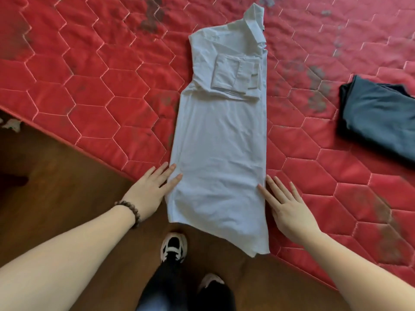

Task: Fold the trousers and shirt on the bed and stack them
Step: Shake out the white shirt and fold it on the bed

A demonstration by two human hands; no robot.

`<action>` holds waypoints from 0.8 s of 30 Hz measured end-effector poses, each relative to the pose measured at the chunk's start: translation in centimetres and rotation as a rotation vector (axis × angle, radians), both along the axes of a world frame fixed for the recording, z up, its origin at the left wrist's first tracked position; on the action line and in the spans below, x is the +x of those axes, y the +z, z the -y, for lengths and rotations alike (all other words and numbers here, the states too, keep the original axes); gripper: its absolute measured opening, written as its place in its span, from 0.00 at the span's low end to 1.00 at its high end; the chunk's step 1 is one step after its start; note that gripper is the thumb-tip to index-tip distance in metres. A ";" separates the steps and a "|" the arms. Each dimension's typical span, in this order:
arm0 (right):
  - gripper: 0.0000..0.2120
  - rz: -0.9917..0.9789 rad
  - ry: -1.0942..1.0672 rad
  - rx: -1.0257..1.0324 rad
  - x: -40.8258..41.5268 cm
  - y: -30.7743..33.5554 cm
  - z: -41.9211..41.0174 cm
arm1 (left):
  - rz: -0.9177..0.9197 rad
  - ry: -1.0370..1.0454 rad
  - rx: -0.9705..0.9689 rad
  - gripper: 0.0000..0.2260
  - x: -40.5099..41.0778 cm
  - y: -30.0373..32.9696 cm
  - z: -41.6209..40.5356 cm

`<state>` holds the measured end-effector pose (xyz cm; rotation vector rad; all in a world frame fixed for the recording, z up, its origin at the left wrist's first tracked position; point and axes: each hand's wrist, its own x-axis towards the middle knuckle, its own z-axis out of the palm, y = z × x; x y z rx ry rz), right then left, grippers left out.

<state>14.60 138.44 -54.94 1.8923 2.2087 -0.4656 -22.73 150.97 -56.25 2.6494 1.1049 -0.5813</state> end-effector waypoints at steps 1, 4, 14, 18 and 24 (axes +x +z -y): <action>0.34 -0.013 -0.005 0.031 -0.2 0.1 0.5 | 0.034 -0.008 0.008 0.36 -0.3 0.1 0.4; 0.34 -0.057 0.030 0.135 -1.3 -0.1 1.0 | 0.128 -0.010 0.011 0.35 -0.5 0.2 0.7; 0.33 -0.161 0.177 0.008 -2.8 0.4 0.6 | 0.037 -0.085 0.040 0.38 0.1 -0.2 2.4; 0.31 -0.412 -0.020 -0.277 -2.5 2.7 -0.8 | 0.168 0.025 -0.130 0.30 0.7 2.5 1.8; 0.08 -0.783 -0.478 -0.486 -1.8 9.1 -5.0 | 0.471 0.442 -0.502 0.13 2.3 8.7 -2.1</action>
